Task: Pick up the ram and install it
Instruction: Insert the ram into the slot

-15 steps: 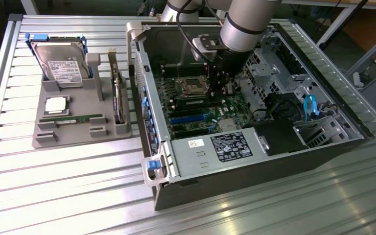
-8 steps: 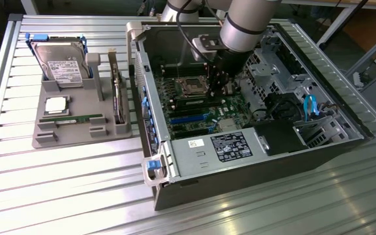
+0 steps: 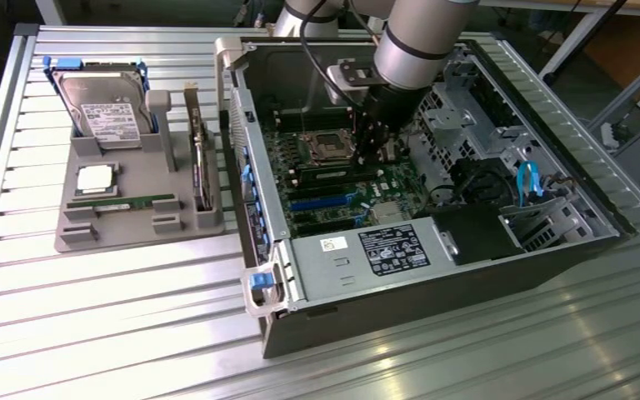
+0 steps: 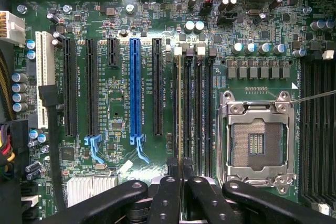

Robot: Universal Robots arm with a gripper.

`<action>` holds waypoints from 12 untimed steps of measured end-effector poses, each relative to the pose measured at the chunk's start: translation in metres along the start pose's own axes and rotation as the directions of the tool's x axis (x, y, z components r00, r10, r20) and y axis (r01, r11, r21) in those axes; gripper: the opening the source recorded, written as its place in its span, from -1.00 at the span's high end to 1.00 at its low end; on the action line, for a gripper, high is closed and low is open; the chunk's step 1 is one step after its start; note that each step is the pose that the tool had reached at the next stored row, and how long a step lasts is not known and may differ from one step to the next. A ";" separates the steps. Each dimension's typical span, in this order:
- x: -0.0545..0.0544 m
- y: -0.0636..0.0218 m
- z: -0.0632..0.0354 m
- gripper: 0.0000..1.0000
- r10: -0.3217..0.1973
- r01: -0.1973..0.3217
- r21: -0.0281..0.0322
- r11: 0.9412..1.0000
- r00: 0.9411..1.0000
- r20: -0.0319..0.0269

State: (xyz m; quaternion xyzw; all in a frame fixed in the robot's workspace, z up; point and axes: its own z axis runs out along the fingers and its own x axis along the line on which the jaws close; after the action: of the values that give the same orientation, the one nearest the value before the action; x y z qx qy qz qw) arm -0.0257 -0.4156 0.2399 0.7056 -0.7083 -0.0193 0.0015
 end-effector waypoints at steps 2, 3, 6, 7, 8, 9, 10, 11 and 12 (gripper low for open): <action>0.000 0.0000 0.0004 0.79 0.000 0.000 0.000 1.000 1.000 0.000; 0.000 0.0000 0.0005 0.79 0.000 0.000 0.000 1.000 1.000 0.000; 0.000 0.0000 0.0005 0.79 0.001 -0.001 0.000 1.000 1.000 0.000; 0.000 0.0000 0.0005 0.79 0.002 -0.002 0.000 1.000 1.000 0.000; 0.000 0.0000 0.0005 0.79 0.002 -0.002 0.000 1.000 1.000 0.000; 0.000 -0.0001 0.0005 0.79 0.005 -0.005 0.000 1.000 1.000 0.000; 0.000 0.0000 0.0005 0.79 0.005 -0.005 0.000 1.000 1.000 0.000; 0.000 0.0000 0.0005 0.79 0.007 -0.007 0.000 1.000 1.000 0.000; 0.000 0.0000 0.0005 0.79 0.011 -0.011 0.000 1.000 1.000 0.000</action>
State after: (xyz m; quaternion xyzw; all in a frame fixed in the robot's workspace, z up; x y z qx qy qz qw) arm -0.0257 -0.4156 0.2394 0.7016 -0.7123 -0.0193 0.0014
